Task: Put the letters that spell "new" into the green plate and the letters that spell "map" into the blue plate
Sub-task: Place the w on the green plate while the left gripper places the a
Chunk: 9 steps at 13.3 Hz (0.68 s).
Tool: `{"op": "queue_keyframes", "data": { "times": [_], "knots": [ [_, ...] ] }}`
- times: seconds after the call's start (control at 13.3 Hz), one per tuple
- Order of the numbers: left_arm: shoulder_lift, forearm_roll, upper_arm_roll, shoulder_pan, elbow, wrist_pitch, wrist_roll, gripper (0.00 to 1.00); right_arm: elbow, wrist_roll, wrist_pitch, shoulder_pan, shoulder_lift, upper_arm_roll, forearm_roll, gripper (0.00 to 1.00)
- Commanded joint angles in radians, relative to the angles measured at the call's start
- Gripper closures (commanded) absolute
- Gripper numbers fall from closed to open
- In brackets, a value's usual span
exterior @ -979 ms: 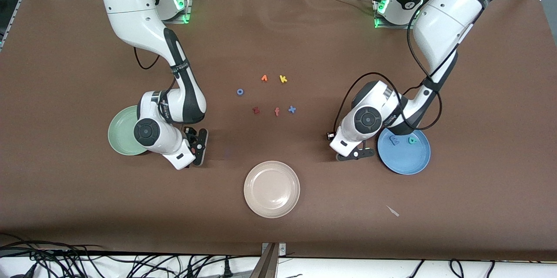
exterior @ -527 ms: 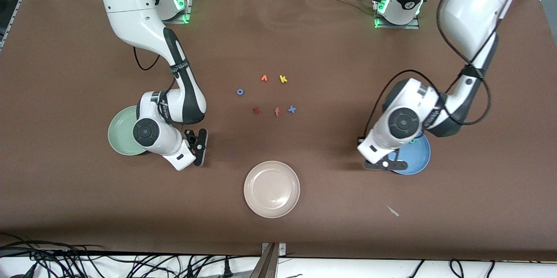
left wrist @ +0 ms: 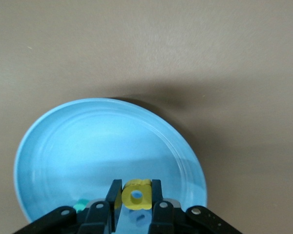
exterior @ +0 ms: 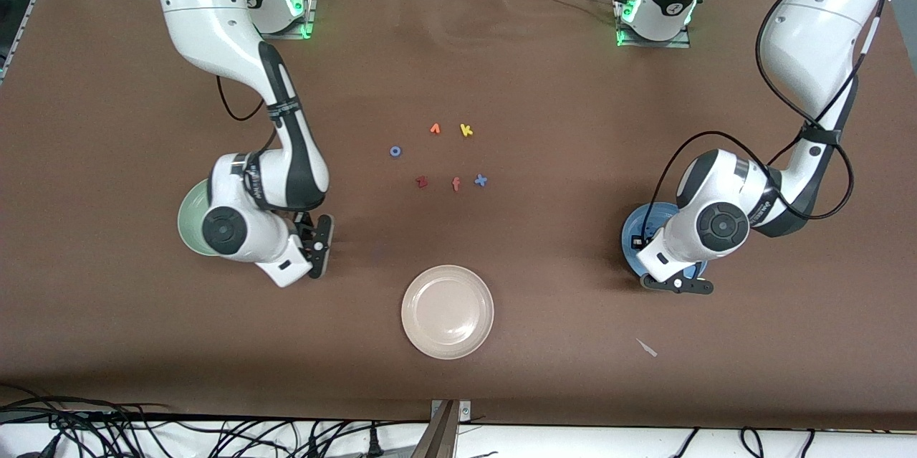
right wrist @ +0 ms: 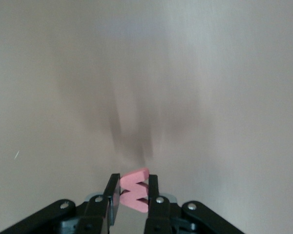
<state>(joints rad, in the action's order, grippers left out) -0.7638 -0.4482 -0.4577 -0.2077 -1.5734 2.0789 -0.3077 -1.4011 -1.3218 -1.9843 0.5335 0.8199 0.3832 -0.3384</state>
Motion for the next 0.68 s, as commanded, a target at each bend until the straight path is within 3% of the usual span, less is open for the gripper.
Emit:
{"op": "queue_keyframes", "data": {
  "times": [0.0,0.08,0.15,0.45,0.53,0.6],
  "knots": [
    [-0.02,-0.034,-0.009,-0.013,0.001,0.029,0.032,0.95,0.048,0.018,0.146,-0.018,-0.005,0.09,-0.021,1.0],
    [-0.018,-0.034,-0.009,-0.013,0.001,0.027,0.032,0.6,0.048,0.029,0.191,-0.018,-0.007,0.132,-0.022,1.0],
    [-0.014,-0.034,-0.01,-0.015,0.001,0.027,0.035,0.01,0.042,0.042,0.243,-0.026,-0.005,0.161,-0.022,1.0],
    [0.027,-0.024,-0.019,-0.012,0.007,-0.003,0.029,0.0,0.007,0.162,0.346,-0.07,-0.001,0.192,-0.022,0.98],
    [0.065,-0.02,-0.025,-0.009,0.007,-0.026,0.029,0.0,-0.013,0.196,0.346,-0.099,-0.001,0.192,-0.034,0.76],
    [0.101,-0.015,-0.042,-0.007,0.012,-0.052,0.029,0.0,-0.018,0.213,0.348,-0.113,0.002,0.192,-0.048,0.25]
  ]
}}
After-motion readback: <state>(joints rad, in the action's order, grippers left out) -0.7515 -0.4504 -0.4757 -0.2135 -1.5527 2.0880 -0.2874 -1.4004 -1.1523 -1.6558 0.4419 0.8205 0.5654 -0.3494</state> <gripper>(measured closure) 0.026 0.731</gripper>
